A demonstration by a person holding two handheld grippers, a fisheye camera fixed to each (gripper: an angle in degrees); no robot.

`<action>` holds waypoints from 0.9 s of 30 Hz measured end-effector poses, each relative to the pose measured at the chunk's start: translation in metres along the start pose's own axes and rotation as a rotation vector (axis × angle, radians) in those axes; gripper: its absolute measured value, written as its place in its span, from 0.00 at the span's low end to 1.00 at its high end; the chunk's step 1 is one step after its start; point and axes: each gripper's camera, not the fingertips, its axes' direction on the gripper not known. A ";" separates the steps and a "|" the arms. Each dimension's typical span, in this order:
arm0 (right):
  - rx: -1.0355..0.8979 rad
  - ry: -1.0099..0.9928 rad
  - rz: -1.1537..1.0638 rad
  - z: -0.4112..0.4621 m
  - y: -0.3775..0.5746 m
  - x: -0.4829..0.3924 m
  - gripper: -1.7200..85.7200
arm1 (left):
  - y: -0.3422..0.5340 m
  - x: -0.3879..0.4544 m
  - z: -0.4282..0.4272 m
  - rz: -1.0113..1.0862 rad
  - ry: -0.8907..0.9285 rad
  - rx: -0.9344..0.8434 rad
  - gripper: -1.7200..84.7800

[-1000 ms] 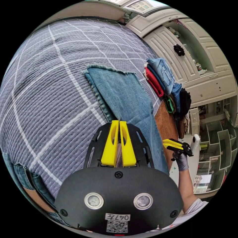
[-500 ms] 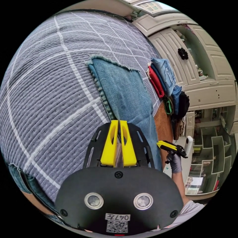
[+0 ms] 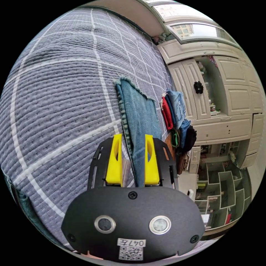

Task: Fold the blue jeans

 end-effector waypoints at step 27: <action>0.347 -0.088 0.107 0.051 0.279 -0.177 0.01 | -0.210 -0.168 -0.057 -0.060 0.272 -0.018 0.14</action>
